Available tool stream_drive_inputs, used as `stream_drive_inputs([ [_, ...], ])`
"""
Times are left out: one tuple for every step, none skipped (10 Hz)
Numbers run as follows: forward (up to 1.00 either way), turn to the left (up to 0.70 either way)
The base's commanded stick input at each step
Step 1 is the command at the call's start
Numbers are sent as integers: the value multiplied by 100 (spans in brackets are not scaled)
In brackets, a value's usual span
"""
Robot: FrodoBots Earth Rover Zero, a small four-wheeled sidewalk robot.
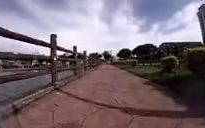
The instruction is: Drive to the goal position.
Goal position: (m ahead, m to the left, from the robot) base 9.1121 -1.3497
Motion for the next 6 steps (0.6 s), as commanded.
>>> stream_drive_inputs([
  [70,-23],
  [70,-23],
  [70,-23],
  [70,-23],
  [70,-23],
  [70,-23],
])
